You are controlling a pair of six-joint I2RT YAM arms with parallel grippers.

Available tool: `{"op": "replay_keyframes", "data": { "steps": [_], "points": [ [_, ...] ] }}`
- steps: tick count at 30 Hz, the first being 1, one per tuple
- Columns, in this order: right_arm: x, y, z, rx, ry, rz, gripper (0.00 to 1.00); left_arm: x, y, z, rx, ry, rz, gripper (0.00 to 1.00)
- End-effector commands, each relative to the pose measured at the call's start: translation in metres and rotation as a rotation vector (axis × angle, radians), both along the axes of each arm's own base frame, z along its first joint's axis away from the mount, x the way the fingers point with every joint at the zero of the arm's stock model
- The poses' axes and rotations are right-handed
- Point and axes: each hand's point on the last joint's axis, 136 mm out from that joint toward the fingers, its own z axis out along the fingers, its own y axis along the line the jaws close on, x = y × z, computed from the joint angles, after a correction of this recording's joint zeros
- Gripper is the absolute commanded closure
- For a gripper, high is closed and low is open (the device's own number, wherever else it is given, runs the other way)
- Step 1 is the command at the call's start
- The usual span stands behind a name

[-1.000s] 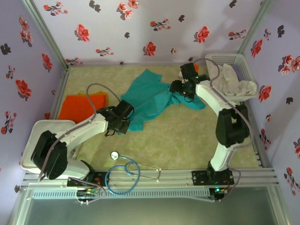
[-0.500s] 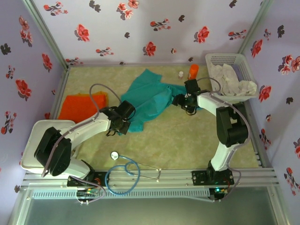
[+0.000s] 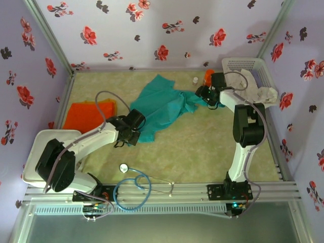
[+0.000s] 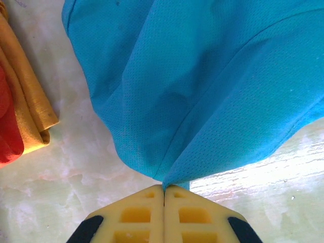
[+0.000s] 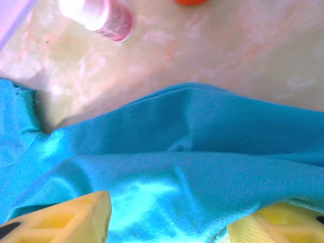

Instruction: Fold and stack the t-shirts

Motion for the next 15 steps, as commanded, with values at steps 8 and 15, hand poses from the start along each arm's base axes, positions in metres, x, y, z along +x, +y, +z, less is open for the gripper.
{"op": "replay_keyframes", "data": {
  "steps": [8, 15],
  "points": [
    [-0.069, 0.049, -0.001, -0.143, -0.104, 0.235, 0.36, 0.002, -0.003, 0.001, -0.045, -0.009, 0.035, 1.0],
    [-0.074, 0.049, -0.021, -0.246, -0.069, 0.25, 0.33, 0.004, -0.009, -0.003, -0.043, 0.016, 0.021, 1.0]
  ]
}}
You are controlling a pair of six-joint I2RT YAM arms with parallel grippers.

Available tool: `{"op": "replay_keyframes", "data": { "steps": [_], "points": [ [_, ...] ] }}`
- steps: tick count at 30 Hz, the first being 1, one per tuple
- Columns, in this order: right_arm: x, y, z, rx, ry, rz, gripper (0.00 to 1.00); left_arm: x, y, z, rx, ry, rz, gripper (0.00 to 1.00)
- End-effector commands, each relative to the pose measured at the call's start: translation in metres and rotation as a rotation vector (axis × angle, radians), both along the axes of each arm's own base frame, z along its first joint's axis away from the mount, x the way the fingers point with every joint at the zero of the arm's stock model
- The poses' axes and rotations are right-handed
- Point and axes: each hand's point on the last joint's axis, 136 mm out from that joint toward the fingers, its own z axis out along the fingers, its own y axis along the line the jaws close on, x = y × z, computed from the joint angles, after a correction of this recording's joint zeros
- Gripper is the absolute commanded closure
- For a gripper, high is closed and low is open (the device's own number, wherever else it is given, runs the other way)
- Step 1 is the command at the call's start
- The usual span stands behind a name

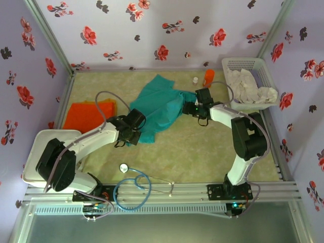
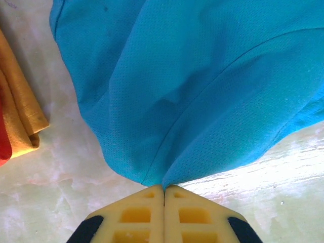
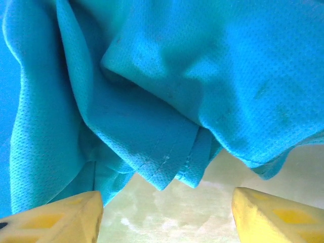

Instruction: Fold and stack the t-shirts

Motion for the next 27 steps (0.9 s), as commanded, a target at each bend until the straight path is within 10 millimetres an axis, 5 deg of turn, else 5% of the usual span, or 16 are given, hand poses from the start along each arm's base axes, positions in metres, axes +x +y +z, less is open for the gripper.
{"op": "replay_keyframes", "data": {
  "steps": [1, 16, 27],
  "points": [
    [0.008, -0.009, -0.004, -0.092, -0.031, -0.011, 0.35, 0.002, -0.003, 0.001, -0.017, 0.009, 0.013, 1.0],
    [0.023, 0.018, -0.016, -0.092, -0.017, 0.039, 0.49, -0.001, -0.001, -0.002, -0.023, 0.015, 0.019, 1.0],
    [0.015, 0.009, -0.011, -0.129, -0.003, 0.005, 0.83, 0.0, -0.001, 0.005, -0.024, 0.003, 0.013, 1.0]
  ]
}}
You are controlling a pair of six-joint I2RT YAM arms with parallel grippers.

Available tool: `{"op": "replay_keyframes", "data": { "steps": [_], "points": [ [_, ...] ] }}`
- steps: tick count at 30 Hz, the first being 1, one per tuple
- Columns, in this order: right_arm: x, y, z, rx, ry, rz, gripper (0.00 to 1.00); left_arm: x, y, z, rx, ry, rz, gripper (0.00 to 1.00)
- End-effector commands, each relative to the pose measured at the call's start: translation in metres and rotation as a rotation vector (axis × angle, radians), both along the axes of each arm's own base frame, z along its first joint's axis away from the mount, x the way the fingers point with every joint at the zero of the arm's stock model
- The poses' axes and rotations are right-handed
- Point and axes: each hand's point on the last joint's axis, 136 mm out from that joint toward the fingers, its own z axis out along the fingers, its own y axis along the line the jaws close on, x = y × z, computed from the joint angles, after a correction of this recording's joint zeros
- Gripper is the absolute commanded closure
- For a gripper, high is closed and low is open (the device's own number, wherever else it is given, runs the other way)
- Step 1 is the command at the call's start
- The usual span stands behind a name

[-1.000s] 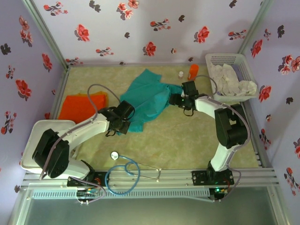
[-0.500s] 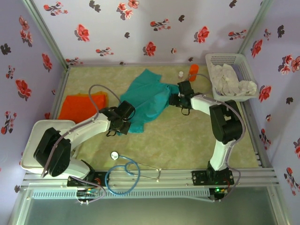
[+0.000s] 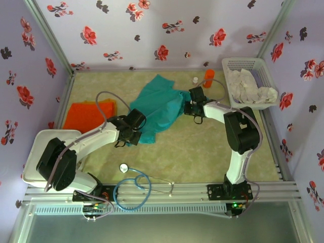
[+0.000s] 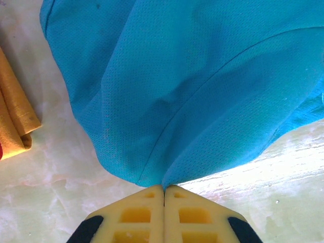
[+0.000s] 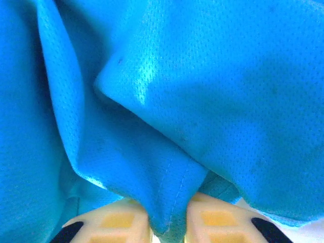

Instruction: Fold and stack the t-shirts

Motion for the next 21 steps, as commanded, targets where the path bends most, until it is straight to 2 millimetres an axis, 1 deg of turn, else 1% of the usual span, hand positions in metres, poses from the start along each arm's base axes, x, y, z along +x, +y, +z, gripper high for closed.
{"op": "replay_keyframes", "data": {
  "steps": [1, 2, 3, 4, 6, 9, 12, 15, 19, 21],
  "points": [
    [-0.005, -0.005, 0.012, -0.032, 0.005, -0.014, 0.86, 0.001, 0.002, 0.009, -0.011, -0.004, 0.015, 1.0],
    [-0.008, -0.005, 0.017, -0.028, 0.022, -0.012, 0.89, 0.0, 0.003, 0.014, -0.012, -0.005, 0.011, 1.0],
    [-0.012, -0.004, 0.026, -0.018, 0.037, -0.005, 0.96, 0.0, 0.003, 0.019, -0.011, -0.009, 0.005, 1.0],
    [-0.015, -0.005, 0.033, -0.01, 0.049, -0.003, 1.0, 0.0, 0.005, 0.024, -0.011, -0.016, 0.005, 1.0],
    [-0.023, -0.007, 0.051, 0.02, 0.075, -0.01, 1.0, 0.0, 0.008, 0.034, -0.008, -0.034, 0.009, 1.0],
    [-0.036, -0.016, 0.069, 0.098, 0.14, -0.041, 1.0, 0.0, 0.016, 0.044, -0.005, -0.046, 0.021, 1.0],
    [-0.053, -0.028, 0.075, 0.18, 0.25, -0.069, 1.0, -0.001, 0.023, 0.049, -0.002, -0.048, 0.037, 1.0],
    [-0.072, -0.036, 0.079, 0.251, 0.335, -0.073, 1.0, 0.0, 0.03, 0.052, 0.0, -0.049, 0.051, 1.0],
    [-0.091, -0.048, 0.091, 0.264, 0.34, -0.093, 1.0, 0.002, 0.036, 0.058, -0.013, -0.063, 0.071, 1.0],
    [-0.102, -0.049, 0.1, 0.311, 0.348, -0.103, 1.0, 0.003, 0.039, 0.06, -0.012, -0.066, 0.076, 1.0]
  ]
}}
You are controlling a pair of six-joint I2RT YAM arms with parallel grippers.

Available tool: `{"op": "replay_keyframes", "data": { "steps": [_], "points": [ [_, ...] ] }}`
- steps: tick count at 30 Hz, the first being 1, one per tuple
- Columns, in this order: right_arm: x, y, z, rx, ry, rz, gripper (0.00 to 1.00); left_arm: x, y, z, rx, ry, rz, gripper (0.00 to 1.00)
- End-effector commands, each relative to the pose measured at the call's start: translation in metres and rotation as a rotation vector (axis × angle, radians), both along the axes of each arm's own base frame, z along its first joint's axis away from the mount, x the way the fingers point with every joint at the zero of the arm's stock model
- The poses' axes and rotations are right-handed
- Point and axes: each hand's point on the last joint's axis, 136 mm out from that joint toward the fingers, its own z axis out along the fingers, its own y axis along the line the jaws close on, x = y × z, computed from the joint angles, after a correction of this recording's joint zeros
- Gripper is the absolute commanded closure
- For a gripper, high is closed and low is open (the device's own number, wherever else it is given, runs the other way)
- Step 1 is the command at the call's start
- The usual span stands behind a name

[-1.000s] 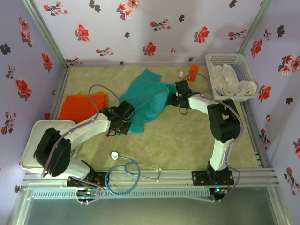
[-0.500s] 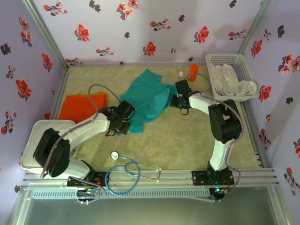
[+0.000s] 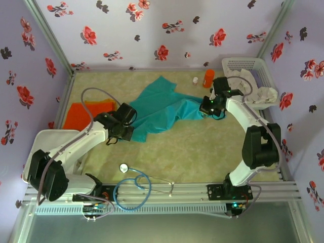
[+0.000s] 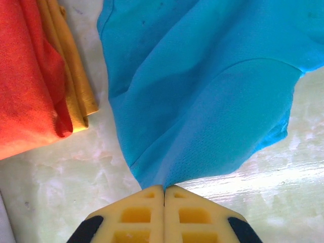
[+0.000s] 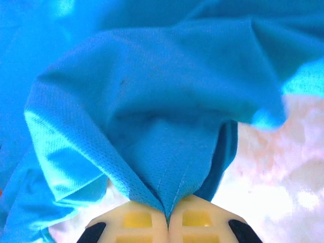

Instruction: Fold and stack the t-shirts

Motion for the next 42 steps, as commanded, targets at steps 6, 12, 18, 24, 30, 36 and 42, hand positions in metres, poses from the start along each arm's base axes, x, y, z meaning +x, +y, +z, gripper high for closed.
{"op": "replay_keyframes", "data": {
  "steps": [6, 12, 18, 24, 30, 36, 42],
  "points": [
    [-0.069, 0.009, 0.042, 0.206, 0.086, -0.021, 1.0, 0.001, 0.014, 0.015, 0.023, -0.017, 0.009, 1.0],
    [-0.124, -0.033, 0.036, 0.016, 0.137, -0.095, 1.0, 0.002, 0.015, 0.018, 0.02, -0.024, 0.008, 1.0],
    [-0.164, -0.073, 0.039, -0.135, 0.135, -0.225, 0.99, -0.011, 0.02, 0.015, 0.031, 0.03, 0.012, 1.0],
    [-0.188, -0.092, 0.033, -0.195, 0.125, -0.308, 0.74, -0.026, 0.015, 0.021, -0.03, 0.062, 0.021, 1.0],
    [-0.18, -0.108, 0.039, -0.279, 0.065, -0.332, 0.32, -0.033, 0.004, 0.025, -0.091, 0.101, 0.0, 0.94],
    [-0.145, -0.099, 0.051, -0.237, -0.066, -0.289, 0.2, -0.025, 0.011, 0.034, -0.076, 0.071, 0.044, 0.5],
    [-0.103, -0.095, 0.038, -0.241, -0.107, -0.261, 0.21, 0.008, 0.024, 0.048, -0.008, 0.001, 0.121, 0.28]
  ]
}}
